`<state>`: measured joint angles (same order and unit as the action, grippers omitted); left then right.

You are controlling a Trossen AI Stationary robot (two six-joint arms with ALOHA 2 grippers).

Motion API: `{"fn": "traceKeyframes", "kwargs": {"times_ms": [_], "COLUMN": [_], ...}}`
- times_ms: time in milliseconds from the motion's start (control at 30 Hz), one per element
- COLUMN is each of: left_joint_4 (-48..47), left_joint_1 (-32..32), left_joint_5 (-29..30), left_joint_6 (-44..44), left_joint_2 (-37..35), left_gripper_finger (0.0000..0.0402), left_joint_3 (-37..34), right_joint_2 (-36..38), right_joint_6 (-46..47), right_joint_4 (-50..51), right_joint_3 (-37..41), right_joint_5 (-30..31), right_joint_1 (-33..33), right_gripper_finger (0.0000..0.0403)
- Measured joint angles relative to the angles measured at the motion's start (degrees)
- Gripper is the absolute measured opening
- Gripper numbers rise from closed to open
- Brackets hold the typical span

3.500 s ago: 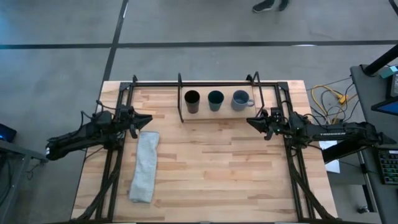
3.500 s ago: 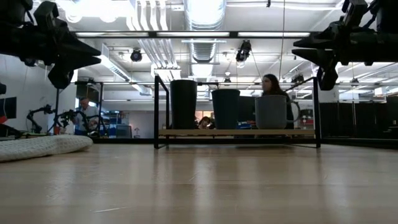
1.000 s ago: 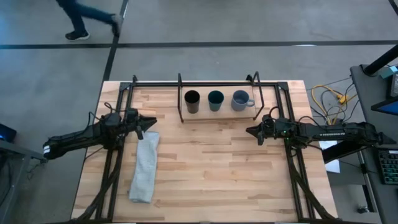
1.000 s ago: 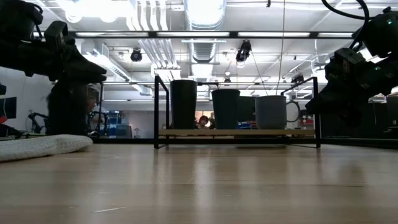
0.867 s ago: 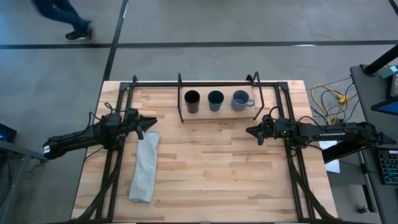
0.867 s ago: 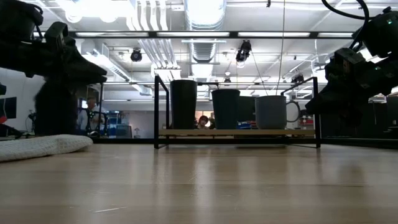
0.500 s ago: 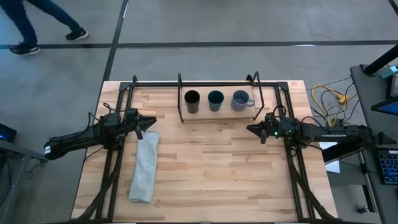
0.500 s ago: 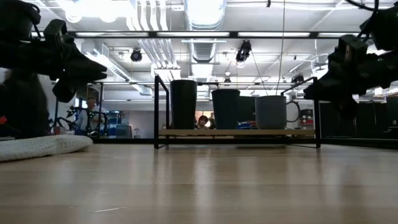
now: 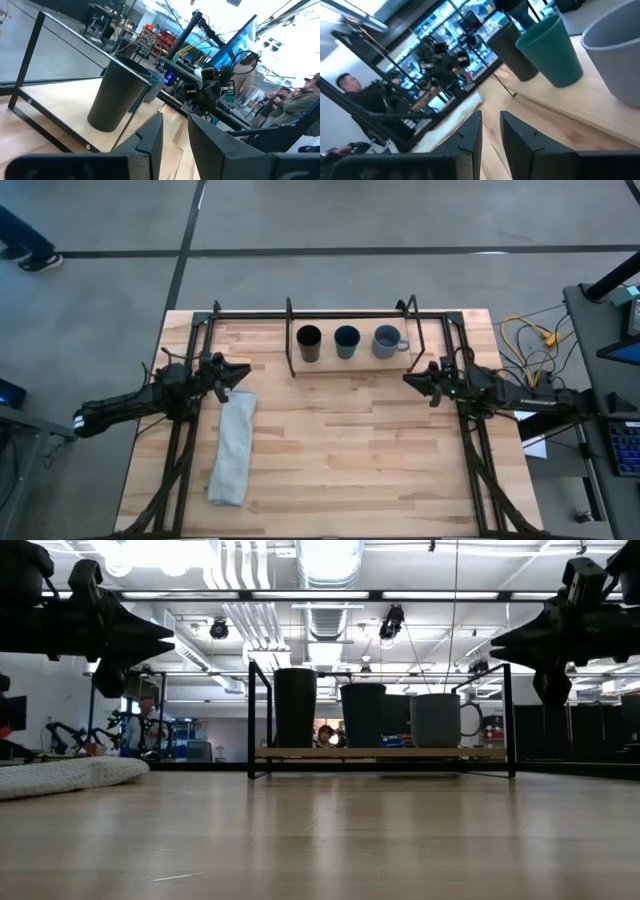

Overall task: Stack small to large cups/mugs on shelf
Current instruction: Return to Home Position

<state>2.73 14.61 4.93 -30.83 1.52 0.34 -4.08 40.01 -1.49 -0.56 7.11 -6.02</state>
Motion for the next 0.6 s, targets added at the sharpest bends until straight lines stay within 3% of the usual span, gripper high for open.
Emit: {"fn": "traceKeyframes", "kwargs": {"times_ms": [200,600], "left_joint_4": [0.41,0.78], "left_joint_1": [-0.02,0.00], "left_joint_5": [0.00,0.02], "left_joint_6": [0.00,-0.02], "left_joint_2": [-0.07,-0.09], "left_gripper_finger": [0.0077,0.0077], "left_joint_3": [-0.02,-0.07], "right_joint_2": [4.15,4.10], "right_joint_6": [0.00,-0.02], "right_joint_4": [-0.08,-0.29], "right_joint_3": [0.00,-0.04], "right_joint_5": [-0.01,0.00], "right_joint_1": [0.00,0.13], "right_gripper_finger": [0.0063,0.0063]}}
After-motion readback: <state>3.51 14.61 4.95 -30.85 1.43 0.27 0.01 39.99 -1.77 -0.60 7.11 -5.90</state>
